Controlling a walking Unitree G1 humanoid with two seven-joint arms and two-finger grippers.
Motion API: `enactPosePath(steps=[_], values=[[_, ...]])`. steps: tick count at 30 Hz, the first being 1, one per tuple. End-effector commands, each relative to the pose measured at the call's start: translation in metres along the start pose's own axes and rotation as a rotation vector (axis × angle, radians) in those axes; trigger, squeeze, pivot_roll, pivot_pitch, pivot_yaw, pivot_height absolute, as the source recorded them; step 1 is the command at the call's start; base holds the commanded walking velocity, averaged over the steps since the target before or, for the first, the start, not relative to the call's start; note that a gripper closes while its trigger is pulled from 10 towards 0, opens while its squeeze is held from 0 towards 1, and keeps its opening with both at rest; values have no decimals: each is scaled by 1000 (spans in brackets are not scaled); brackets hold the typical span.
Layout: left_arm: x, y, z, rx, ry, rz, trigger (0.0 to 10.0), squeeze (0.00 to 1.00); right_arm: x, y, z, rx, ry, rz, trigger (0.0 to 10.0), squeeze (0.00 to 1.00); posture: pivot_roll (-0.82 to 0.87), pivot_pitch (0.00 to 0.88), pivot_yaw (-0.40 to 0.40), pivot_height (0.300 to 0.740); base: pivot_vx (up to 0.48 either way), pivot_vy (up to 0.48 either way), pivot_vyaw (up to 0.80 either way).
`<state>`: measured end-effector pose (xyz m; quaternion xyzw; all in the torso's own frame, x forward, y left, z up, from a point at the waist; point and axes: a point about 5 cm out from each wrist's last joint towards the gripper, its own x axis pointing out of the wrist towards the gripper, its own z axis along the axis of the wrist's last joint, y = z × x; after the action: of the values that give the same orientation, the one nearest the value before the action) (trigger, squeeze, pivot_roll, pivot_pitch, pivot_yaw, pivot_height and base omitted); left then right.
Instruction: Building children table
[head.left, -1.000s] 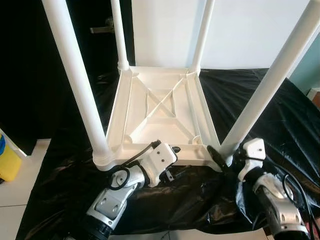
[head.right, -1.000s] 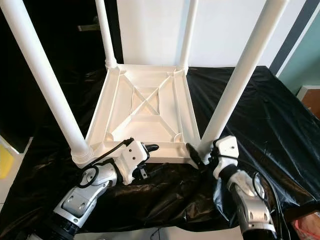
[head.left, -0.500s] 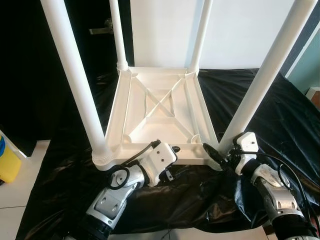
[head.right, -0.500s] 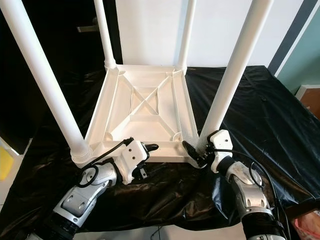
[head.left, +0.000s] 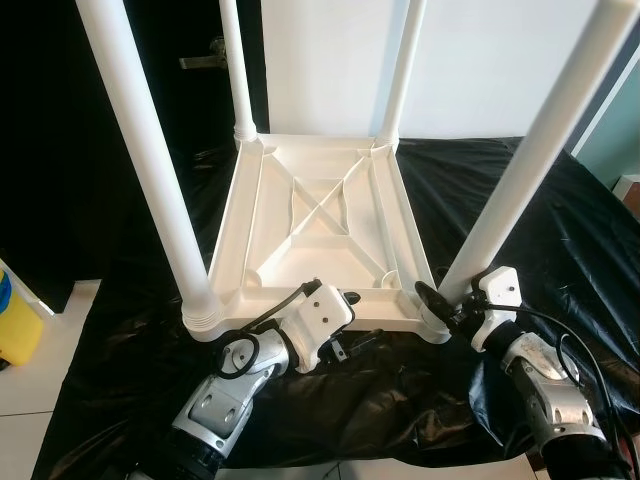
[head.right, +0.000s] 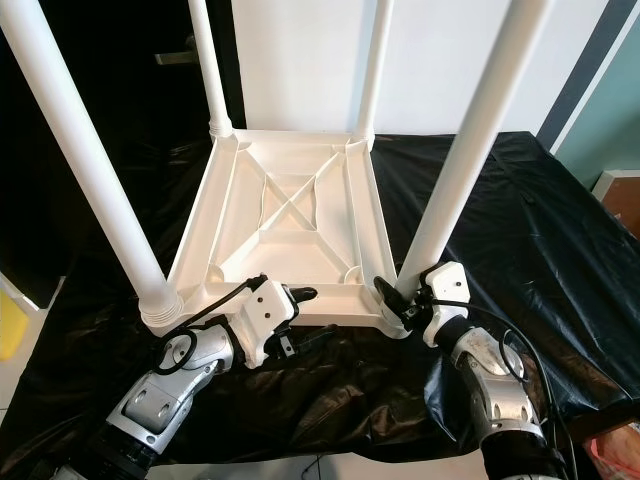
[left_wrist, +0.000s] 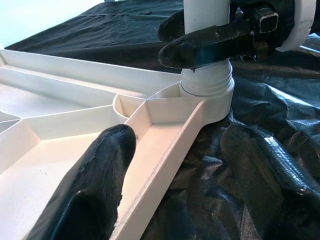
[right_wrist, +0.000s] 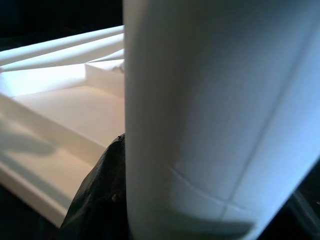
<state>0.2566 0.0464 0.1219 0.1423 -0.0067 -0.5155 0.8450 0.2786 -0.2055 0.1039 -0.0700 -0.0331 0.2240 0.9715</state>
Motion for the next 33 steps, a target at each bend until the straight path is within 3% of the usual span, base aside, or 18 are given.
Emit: enactPosePath(steps=[1, 8, 9, 10, 13, 21, 25, 26, 33], values=[[1, -2, 1, 4, 2, -17, 10000, 0, -6, -1, -10, 0, 62, -41, 10000, 0, -22, 0, -22, 740, 0, 0, 0], [1, -2, 0, 4, 4, -18, 10000, 0, -7, -3, -10, -8, 73, -122, 10000, 0, -21, 0, -22, 740, 0, 0, 0], [1, -2, 0, 2, 5, -16, 10000, 0, -10, -1, -10, 0, 62, -241, 10000, 0, -24, 0, -18, 740, 0, 0, 0], [1, -2, 0, 2, 5, -16, 10000, 0, -10, -1, -10, 0, 62, -241, 10000, 0, -24, 0, -18, 740, 0, 0, 0], [2, -1, 1, 2, 5, -16, 10000, 0, -13, 6, -11, 31, 68, -442, 10000, 0, -25, 0, -19, 740, 0, 0, 0], [4, 0, 2, 1, 0, -16, 10000, 0, -4, 29, -11, 94, 77, -623, 10000, 0, -23, 0, -26, 740, 0, 0, 0], [4, 0, 2, 0, -2, -14, 10000, 0, 3, 40, -11, 134, 78, -624, 10000, 0, -18, 0, -28, 740, 0, 0, 0], [5, -1, 3, -3, -7, -13, 10000, 0, 9, 51, -9, 156, 68, -596, 10000, 0, -15, 0, -29, 740, 0, 0, 0], [6, -3, 4, -6, -11, -14, 10000, 0, 9, 52, -7, 155, 70, -610, 10000, 0, -17, 0, -29, 740, 0, 0, 0]])
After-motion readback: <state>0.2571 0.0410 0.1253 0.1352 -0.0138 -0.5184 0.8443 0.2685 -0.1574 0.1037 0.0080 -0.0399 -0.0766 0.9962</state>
